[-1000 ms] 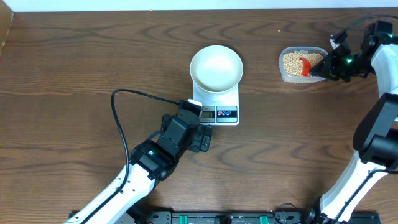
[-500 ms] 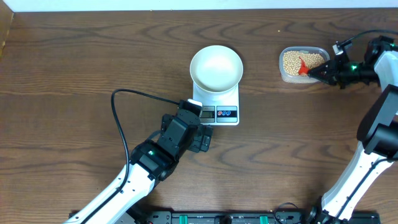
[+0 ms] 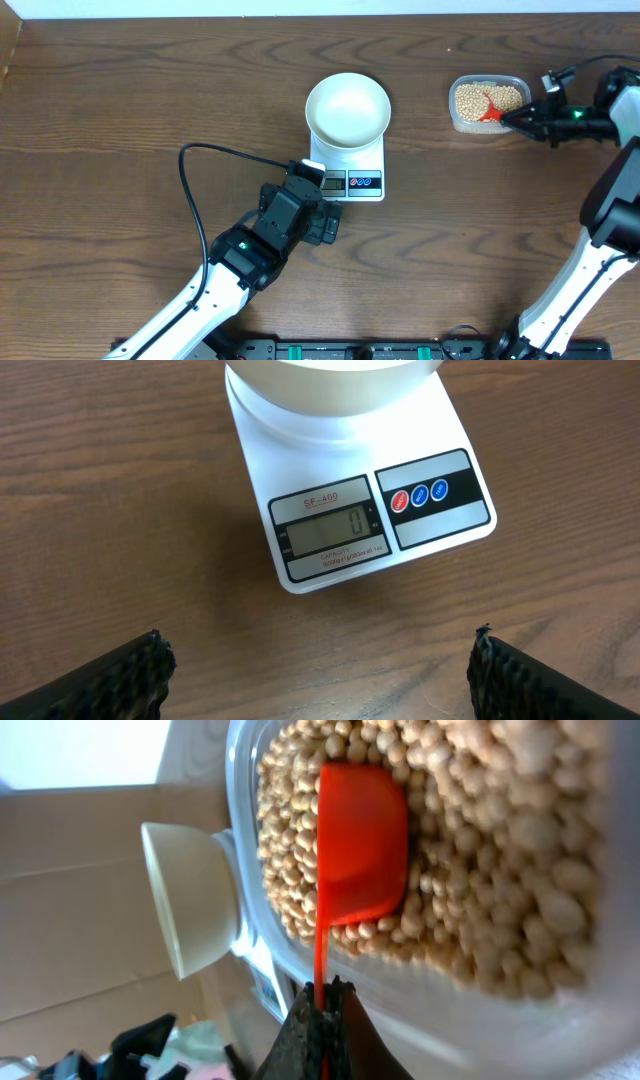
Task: Scoop item into bowl and weigh 50g on scale
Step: 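Drag the scoop through the soybeans with the right gripper to fill it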
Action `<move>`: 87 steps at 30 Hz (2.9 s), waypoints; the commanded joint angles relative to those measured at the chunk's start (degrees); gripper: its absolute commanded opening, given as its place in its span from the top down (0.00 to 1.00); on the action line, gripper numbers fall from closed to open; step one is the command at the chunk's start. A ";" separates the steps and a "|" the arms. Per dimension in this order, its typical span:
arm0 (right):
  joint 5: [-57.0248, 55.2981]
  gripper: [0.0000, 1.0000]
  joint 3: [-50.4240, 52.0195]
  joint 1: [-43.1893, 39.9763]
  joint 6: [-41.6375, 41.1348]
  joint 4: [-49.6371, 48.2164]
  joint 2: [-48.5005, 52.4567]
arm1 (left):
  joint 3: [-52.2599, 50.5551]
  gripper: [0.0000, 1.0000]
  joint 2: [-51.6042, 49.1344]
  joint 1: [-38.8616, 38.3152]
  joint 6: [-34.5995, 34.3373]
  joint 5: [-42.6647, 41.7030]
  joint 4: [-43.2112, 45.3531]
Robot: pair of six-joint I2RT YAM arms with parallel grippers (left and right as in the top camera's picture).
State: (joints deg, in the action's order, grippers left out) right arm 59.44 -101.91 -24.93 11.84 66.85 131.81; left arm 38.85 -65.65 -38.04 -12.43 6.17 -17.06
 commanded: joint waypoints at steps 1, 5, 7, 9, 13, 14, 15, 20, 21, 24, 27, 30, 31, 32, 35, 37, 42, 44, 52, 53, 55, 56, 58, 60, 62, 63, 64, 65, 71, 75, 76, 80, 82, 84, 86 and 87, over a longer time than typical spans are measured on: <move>5.79 0.99 0.35 -2.16 5.22 1.38 0.94 | -0.11 0.04 -0.26 -0.02 -0.35 0.55 0.02; 7.56 0.99 0.35 -3.34 5.68 1.57 0.94 | -0.11 0.04 -0.26 -0.02 -0.33 0.55 0.02; 8.48 0.99 0.35 -3.78 6.25 1.92 0.94 | -0.11 0.04 -0.26 -0.02 -0.35 0.55 0.02; 8.72 0.99 0.35 -4.11 6.47 2.14 0.94 | -0.11 0.04 -0.26 -0.02 -0.33 0.55 0.02; 11.28 0.99 0.35 -4.70 7.54 2.84 0.94 | -0.11 0.04 -0.26 -0.02 -0.35 0.55 0.02; 11.85 0.99 0.35 -4.87 7.96 3.13 0.94 | -0.11 0.04 -0.26 -0.02 -0.33 0.55 0.02; 12.35 0.99 0.35 -5.05 8.41 3.50 0.94 | -0.11 0.04 -0.26 -0.02 -0.33 0.55 0.02; 13.64 0.99 0.35 -5.60 11.23 5.66 0.94 | -0.11 0.04 -0.26 -0.02 -0.35 0.55 0.02; 14.12 0.99 0.35 -5.64 12.09 6.08 0.94 | -0.11 0.04 -0.26 -0.02 -0.33 0.55 0.02; 14.69 0.99 0.35 -5.79 14.19 6.88 0.94 | -0.11 0.04 -0.26 -0.02 -0.33 0.55 0.02; 14.69 0.99 0.35 -5.79 15.10 7.54 0.94 | -0.11 0.04 -0.26 -0.02 -0.35 0.55 0.02; 16.85 0.99 0.35 -5.79 17.05 8.63 0.94 | -0.11 0.04 -0.26 -0.02 -0.33 0.55 0.02; 17.88 0.99 0.35 -5.79 18.01 9.27 0.94 | -0.11 0.04 -0.26 -0.02 -0.35 0.55 0.02; 18.51 0.99 0.35 -5.79 18.58 9.70 0.94 | -0.11 0.04 -0.26 -0.02 -0.35 0.55 0.02; 19.02 0.99 0.33 -5.75 19.02 10.32 0.94 | -0.11 0.04 -0.26 -0.02 -0.35 0.55 0.02; 19.58 0.99 0.33 -5.64 19.65 10.69 0.94 | -0.11 0.04 -0.26 -0.02 -0.33 0.55 0.02; 22.23 0.99 0.33 -5.03 21.38 11.67 0.94 | -0.11 0.04 -0.26 -0.02 -0.35 0.55 0.02; 23.52 0.99 0.33 -4.59 22.36 11.85 0.94 | -0.11 0.04 -0.26 -0.02 -0.33 0.55 0.02; 29.35 0.99 0.33 -1.77 23.19 11.61 0.94 | -0.11 0.04 -0.26 -0.02 -0.35 0.55 0.02; 29.73 0.99 0.33 -1.29 23.19 11.61 0.94 | -0.11 0.04 -0.26 -0.02 -0.33 0.55 0.02; 30.08 0.99 0.31 -0.24 23.17 11.61 0.94 | -0.11 0.04 -0.26 -0.02 -0.33 0.55 0.02; 30.08 0.99 0.28 0.35 23.17 11.61 0.94 | -0.11 0.04 -0.26 -0.02 -0.33 0.55 0.02; 30.08 0.99 0.28 1.77 23.17 11.61 0.94 | -0.11 0.04 -0.26 -0.02 -0.35 0.55 0.02; 30.08 0.99 0.20 3.34 23.17 11.61 0.94 | -0.11 0.04 -0.26 -0.02 -0.33 0.55 0.02; 30.08 0.99 -0.13 5.14 23.15 11.63 0.94 | -0.11 0.04 -0.26 -0.02 -0.35 0.55 0.02; 30.08 0.99 -0.28 5.84 23.15 11.63 0.94 | -0.11 0.04 -0.26 -0.02 -0.33 0.55 0.02; 30.08 0.99 -0.55 6.69 23.12 11.63 0.94 | -0.11 0.04 -0.26 -0.02 -0.35 0.55 0.02; 30.08 0.99 -0.79 7.56 22.99 11.63 0.94 | -0.11 0.04 -0.26 -0.02 -0.35 0.55 0.02; 30.03 0.99 -2.40 12.96 22.97 11.65 0.94 | -0.11 0.04 -0.26 -0.02 -0.35 0.55 0.02; 28.83 0.99 -3.76 16.83 22.97 11.19 0.94 | -0.11 0.04 -0.26 -0.02 -0.35 0.55 0.02; 28.09 0.99 -4.33 17.68 22.95 11.19 0.94 | -0.11 0.04 -0.26 -0.02 -0.35 0.55 0.02; 23.76 0.99 -7.23 20.83 22.32 11.43 0.94 | -0.11 0.04 -0.26 -0.02 -0.33 0.55 0.02; 20.68 0.99 -8.92 22.21 21.31 11.41 0.94 | -0.11 0.04 -0.26 -0.02 -0.35 0.55 0.02; 16.85 0.99 -11.15 23.87 20.35 11.41 0.94 | -0.11 0.04 -0.26 -0.02 -0.33 0.55 0.02; 13.31 0.99 -13.18 25.35 18.99 11.15 0.94 | -0.11 0.04 -0.26 -0.02 -0.35 0.55 0.02; 11.43 0.98 -14.14 26.05 18.18 10.88 0.94 | -0.11 0.04 -0.26 -0.02 -0.33 0.55 0.02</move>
State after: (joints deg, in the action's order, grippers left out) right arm 76.29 -112.84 -0.64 32.27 78.13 131.83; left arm 38.85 -65.65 -38.04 -12.43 6.17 -17.06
